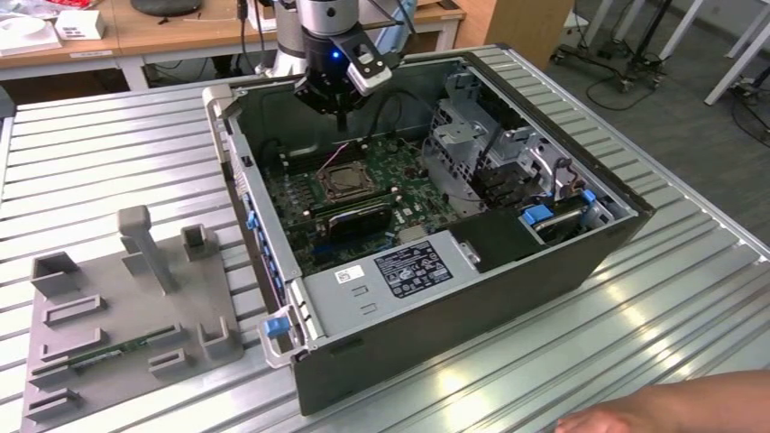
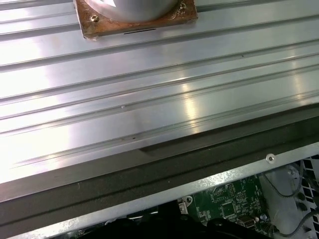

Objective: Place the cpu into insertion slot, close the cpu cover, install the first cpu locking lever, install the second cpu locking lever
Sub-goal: 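Install the first cpu locking lever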

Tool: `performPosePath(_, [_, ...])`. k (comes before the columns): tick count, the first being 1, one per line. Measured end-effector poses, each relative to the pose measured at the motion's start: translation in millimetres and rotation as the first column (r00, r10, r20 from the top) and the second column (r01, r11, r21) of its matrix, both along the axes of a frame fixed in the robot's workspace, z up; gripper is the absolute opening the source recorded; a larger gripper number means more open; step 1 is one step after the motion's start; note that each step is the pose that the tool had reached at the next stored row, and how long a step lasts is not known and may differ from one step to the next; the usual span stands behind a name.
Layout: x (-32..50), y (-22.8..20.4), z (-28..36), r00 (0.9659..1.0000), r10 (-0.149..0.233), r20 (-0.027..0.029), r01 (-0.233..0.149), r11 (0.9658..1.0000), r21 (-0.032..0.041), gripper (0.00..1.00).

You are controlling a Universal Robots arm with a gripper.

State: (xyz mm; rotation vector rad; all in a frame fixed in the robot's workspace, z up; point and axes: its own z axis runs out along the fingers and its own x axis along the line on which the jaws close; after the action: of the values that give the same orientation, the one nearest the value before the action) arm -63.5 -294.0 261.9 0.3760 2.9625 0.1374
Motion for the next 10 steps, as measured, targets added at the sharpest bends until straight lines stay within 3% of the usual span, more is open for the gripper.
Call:
performPosePath(5, [-3.0,-0.9,-0.1,1.0000,0.000,0.0004,0.000,1.0000,0.0001,0.10])
performPosePath(10, [-7.2,-5.4,-1.0,1.0000,0.000,0.0016,0.000,1.0000,0.0001,0.10])
